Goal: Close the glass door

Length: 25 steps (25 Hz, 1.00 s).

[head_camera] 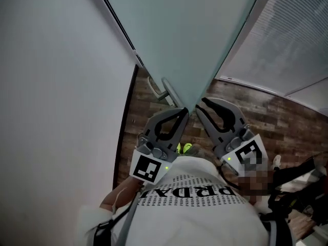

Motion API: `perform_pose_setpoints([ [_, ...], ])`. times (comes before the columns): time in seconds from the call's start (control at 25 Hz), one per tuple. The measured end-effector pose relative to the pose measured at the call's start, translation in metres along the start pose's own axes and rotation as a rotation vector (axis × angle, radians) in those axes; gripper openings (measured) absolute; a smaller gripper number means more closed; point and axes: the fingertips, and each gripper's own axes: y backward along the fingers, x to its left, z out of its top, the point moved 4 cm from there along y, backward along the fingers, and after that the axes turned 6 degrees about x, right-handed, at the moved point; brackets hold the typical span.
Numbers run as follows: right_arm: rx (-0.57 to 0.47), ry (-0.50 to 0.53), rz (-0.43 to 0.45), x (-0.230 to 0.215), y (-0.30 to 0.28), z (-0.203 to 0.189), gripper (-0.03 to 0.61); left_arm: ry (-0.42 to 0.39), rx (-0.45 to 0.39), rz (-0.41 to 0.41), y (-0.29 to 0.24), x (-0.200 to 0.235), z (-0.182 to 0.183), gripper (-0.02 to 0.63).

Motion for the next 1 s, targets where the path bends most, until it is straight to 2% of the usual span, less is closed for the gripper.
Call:
perform_pose_setpoints([
  [0.08, -0.007, 0.032, -0.039, -0.009, 0.0, 0.0, 0.041, 0.005, 0.017, -0.002, -0.003, 0.001, -0.008, -0.005],
  [0.2, -0.006, 0.09, -0.104, -0.011, -0.005, 0.003, 0.041, 0.061, 0.074, 0.014, 0.003, 0.002, -0.025, -0.005],
  [0.32, 0.004, 0.12, -0.147, -0.008, -0.004, 0.005, 0.041, 0.062, 0.069, 0.018, 0.008, 0.002, -0.026, -0.005],
  [0.44, -0.007, 0.112, -0.152, -0.001, -0.005, 0.002, 0.04, 0.086, 0.034, 0.026, 0.009, -0.002, -0.028, -0.005],
  [0.6, 0.026, 0.177, -0.116, 0.011, -0.012, -0.008, 0.041, 0.127, -0.004, 0.071, 0.012, -0.006, -0.043, -0.005],
  [0.76, 0.046, 0.16, -0.157, 0.01, -0.021, -0.007, 0.041, 0.147, 0.017, 0.06, 0.011, 0.002, -0.045, -0.005],
  [1.0, 0.015, 0.127, -0.213, -0.002, -0.015, -0.01, 0.04, 0.148, 0.052, 0.071, 0.014, -0.004, -0.051, -0.005],
])
